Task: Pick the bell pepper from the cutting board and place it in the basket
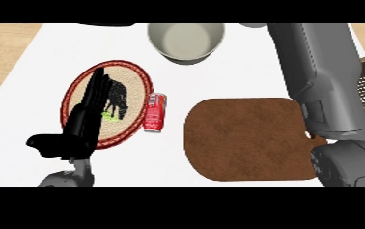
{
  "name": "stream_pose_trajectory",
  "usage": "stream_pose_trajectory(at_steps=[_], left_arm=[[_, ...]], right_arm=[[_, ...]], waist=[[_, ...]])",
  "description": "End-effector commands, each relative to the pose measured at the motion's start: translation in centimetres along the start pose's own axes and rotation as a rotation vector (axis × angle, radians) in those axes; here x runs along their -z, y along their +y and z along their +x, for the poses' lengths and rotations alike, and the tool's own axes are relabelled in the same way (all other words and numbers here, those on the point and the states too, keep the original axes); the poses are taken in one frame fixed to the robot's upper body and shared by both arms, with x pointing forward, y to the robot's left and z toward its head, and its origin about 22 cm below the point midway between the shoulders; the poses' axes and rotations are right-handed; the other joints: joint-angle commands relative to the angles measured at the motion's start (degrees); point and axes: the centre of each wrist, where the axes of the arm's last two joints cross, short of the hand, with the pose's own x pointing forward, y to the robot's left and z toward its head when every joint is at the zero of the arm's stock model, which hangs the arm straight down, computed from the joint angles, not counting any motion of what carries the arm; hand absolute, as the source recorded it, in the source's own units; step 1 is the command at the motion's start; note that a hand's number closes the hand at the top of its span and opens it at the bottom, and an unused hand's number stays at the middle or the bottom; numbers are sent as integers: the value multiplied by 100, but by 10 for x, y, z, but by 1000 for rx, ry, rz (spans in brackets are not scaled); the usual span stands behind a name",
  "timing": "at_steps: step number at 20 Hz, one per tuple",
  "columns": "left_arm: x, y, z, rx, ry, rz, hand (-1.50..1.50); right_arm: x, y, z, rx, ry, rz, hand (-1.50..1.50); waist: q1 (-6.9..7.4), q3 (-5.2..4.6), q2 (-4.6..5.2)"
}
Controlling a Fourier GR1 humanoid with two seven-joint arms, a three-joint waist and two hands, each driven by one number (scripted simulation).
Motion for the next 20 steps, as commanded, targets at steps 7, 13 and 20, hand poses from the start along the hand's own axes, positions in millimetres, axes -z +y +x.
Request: stream_pose_trajectory(at_steps=[7,13,20], left_arm=[[-1,17,-1,22,19,39,0],[-4,11,1,3,10,60,0],[-15,24,-6,21,16,79,0]], right_arm=[[17,2,4,-165,281,-86,150],[39,-3,-7,-130,307,-119,150],[66,12,-49,-150,333,-133,150]], waist=[[-253,3,-79],[-339,12,-114],[-415,14,-140]])
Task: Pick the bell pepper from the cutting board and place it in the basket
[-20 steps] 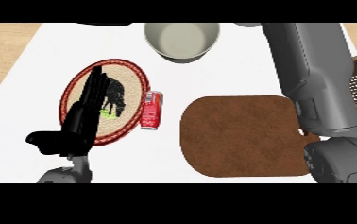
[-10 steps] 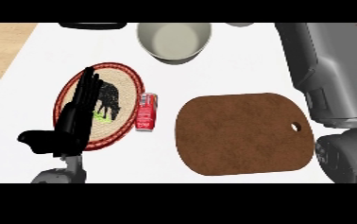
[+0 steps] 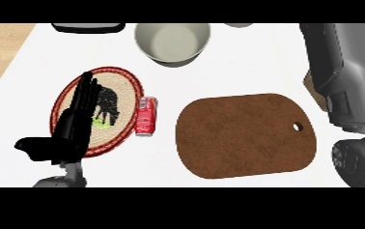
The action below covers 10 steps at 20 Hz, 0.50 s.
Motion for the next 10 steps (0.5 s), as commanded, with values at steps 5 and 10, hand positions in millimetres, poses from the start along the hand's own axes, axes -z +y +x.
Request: stream_pose_trajectory(at_steps=[5,10], left_arm=[[7,21,-6,3,16,29,0],[-7,1,-11,-5,22,17,0]], right_arm=[[2,8,-18,-38,181,0,150],[43,17,-50,-91,191,44,150]], waist=[[-141,-1,-43],[-122,3,-40]])
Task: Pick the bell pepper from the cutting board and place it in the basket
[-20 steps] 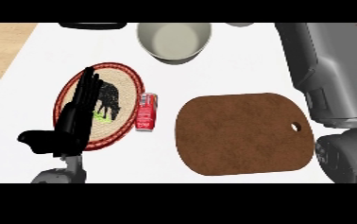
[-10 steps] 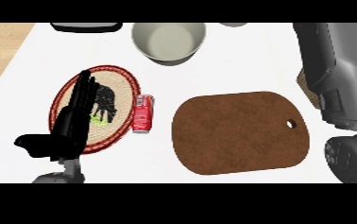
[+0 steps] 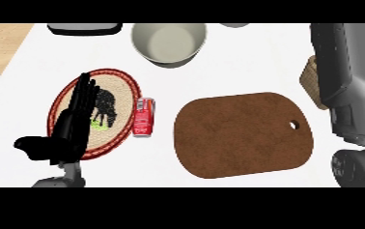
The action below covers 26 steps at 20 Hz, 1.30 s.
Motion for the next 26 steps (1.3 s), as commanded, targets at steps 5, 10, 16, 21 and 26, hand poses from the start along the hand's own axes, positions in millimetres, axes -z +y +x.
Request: stream_pose_trajectory(at_steps=[5,10,16,21,26], left_arm=[[-7,2,6,7,-2,-9,0],[-18,-1,-4,-4,-6,-23,0],[-12,12,-1,17,-14,2,0],[1,11,7,-18,8,-1,0],[-23,-1,20,-17,2,-11,0]], right_arm=[[10,23,-43,-58,132,49,150],[32,40,-72,3,152,21,150],[17,31,-80,32,181,54,150],[29,52,-108,47,286,-9,150],[40,46,-117,16,236,79,-150]], waist=[[-33,1,-21],[53,3,14],[8,1,-2],[45,2,26],[55,4,3]])
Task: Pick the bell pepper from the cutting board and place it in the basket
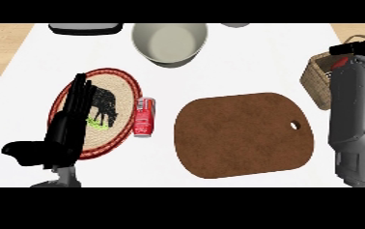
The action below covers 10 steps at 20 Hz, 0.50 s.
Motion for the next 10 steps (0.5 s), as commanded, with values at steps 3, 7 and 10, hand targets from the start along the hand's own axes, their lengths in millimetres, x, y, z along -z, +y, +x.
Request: stream_pose_trajectory(at_steps=[3,7,10], left_arm=[[-3,13,-3,2,10,-3,0],[-4,7,-21,27,-10,8,0],[-7,-3,-10,-4,3,-4,0]], right_arm=[[-6,14,-41,74,48,-11,-150],[-8,2,-25,162,14,-80,-150],[-10,-11,-16,202,-29,-157,-150]], waist=[[-31,-1,-10],[-8,-3,3],[10,-1,1]])
